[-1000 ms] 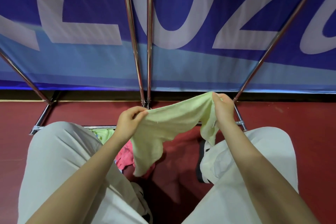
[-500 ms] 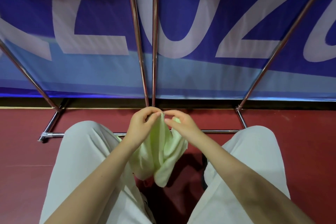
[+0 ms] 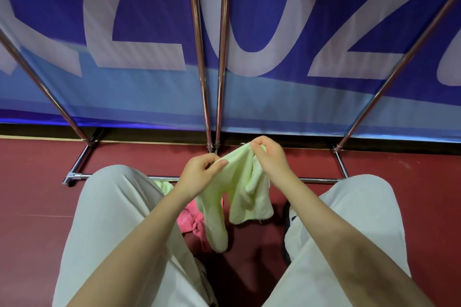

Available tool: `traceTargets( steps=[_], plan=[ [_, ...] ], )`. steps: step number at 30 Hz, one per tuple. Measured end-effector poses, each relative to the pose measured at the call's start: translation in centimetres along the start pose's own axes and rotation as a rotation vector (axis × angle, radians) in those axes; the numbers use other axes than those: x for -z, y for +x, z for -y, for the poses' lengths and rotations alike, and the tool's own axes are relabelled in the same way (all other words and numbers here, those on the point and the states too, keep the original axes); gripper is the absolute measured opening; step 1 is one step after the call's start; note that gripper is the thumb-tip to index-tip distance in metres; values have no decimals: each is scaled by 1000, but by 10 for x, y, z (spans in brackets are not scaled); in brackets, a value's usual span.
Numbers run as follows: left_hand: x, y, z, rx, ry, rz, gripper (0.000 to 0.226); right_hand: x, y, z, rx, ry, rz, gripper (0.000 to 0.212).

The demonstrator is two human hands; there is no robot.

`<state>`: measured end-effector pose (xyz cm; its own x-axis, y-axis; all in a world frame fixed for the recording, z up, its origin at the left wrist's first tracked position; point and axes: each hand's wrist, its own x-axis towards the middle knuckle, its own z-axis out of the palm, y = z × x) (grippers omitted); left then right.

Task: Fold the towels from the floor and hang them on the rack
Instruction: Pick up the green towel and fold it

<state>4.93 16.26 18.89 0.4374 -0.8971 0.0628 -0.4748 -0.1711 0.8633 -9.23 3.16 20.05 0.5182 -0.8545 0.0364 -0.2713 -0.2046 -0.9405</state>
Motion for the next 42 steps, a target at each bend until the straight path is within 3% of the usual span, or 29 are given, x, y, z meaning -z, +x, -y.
traceTargets(
  steps=[4, 10, 19, 25, 31, 35, 42],
  plan=[
    [6, 2, 12, 39, 6, -8, 40, 21, 11, -9, -133, 67, -172, 12],
    [4, 1, 31, 81, 185, 133, 28, 50, 11, -30, -281, 207, -329, 17],
    [6, -5, 61, 171, 253, 186, 47, 91, -7, -60, -453, 421, -520, 20],
    [13, -12, 64, 254, 95, 88, 45, 106, -21, -77, -509, 405, -571, 11],
    [27, -14, 67, 411, -326, -104, 35, 111, -22, -78, -556, 448, -608, 12],
    [32, -11, 60, 521, -514, -239, 19, 102, -19, -71, -548, 402, -552, 11],
    [21, 0, 43, 529, -543, -340, 25, 75, -12, -44, -575, 383, -399, 24]
  ],
)
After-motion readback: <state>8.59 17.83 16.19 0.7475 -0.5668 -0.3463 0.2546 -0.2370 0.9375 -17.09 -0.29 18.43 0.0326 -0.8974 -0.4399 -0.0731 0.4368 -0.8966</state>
